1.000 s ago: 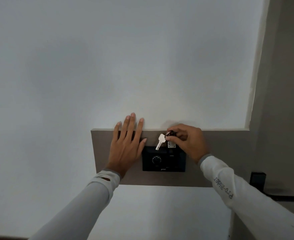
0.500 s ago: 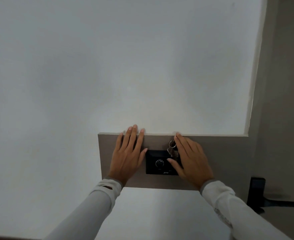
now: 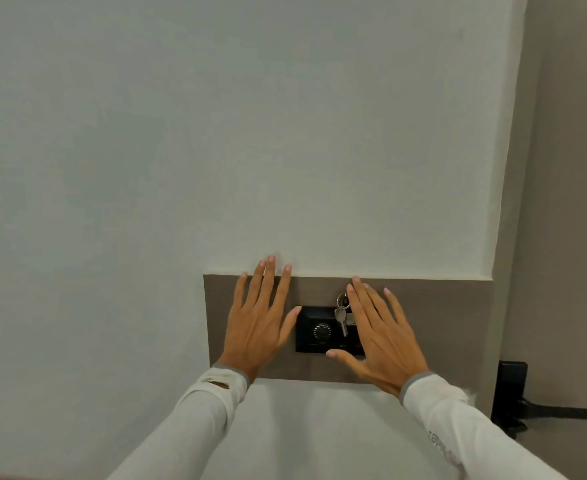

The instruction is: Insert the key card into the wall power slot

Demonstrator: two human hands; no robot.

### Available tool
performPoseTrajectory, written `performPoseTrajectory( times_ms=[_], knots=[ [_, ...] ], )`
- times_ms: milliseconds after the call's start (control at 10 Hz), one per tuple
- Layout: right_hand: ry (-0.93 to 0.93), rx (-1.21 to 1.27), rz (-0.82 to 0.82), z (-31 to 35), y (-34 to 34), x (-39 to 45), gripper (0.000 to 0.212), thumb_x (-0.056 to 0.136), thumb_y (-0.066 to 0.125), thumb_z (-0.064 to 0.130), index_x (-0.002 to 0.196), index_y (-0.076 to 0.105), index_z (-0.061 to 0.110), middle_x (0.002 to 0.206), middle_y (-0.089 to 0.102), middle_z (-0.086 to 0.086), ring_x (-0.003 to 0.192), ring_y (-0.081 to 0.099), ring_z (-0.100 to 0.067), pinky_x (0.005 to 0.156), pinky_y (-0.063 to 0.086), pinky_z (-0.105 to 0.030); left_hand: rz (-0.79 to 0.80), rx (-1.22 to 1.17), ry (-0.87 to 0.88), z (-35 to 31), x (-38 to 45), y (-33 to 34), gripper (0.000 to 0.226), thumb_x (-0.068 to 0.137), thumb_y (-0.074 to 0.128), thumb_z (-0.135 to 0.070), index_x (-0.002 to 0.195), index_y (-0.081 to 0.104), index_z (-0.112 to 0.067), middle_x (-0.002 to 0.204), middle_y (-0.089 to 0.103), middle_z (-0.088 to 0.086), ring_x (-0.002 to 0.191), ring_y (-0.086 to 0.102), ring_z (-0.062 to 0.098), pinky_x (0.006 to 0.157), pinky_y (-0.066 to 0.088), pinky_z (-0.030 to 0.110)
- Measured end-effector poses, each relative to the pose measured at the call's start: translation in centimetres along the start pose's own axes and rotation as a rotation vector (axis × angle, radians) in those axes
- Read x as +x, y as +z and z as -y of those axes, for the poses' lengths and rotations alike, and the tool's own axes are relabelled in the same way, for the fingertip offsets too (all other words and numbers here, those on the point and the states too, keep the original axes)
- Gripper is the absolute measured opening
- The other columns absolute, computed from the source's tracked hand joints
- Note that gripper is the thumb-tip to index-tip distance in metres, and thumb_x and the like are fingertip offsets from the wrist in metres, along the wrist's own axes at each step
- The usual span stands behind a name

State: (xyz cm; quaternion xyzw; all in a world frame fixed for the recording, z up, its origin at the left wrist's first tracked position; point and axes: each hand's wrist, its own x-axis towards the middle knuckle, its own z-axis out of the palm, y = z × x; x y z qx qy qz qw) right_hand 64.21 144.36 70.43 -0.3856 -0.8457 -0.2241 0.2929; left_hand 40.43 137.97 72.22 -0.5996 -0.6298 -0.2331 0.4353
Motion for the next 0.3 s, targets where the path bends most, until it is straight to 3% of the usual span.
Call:
performPoseTrajectory(
  times_ms=[200, 300],
  knots=[
    [-0.007, -0.013, 0.015, 0.0, -1.3, 0.4, 0.105, 0.084, 0.033, 0.082, 0.157, 0.019, 0.008, 0.166, 0.023, -0.009, 0.151, 0.031, -0.023, 0.122, 0.026, -0.053, -0.051, 0.023, 0.001, 1.1, 0.7, -2.6, 0.077, 0.105, 0.036, -0.061, 0.164, 0.029, -0.011, 0.171, 0.026, 0.024, 0.159, 0.023, 0.039, 0.123, 0.036, 0.063],
    [0.032, 0.046, 0.071, 0.4, -2.9, 0.4, 0.103, 0.085, 0.032, 0.08, 0.158, 0.011, 0.01, 0.167, 0.021, -0.006, 0.153, 0.026, -0.021, 0.126, 0.019, -0.048, -0.076, 0.01, -0.01, 1.2, 1.0, -4.8, 0.078, 0.105, 0.035, -0.062, 0.164, 0.027, -0.013, 0.172, 0.025, 0.023, 0.16, 0.022, 0.037, 0.125, 0.034, 0.062]
  ],
)
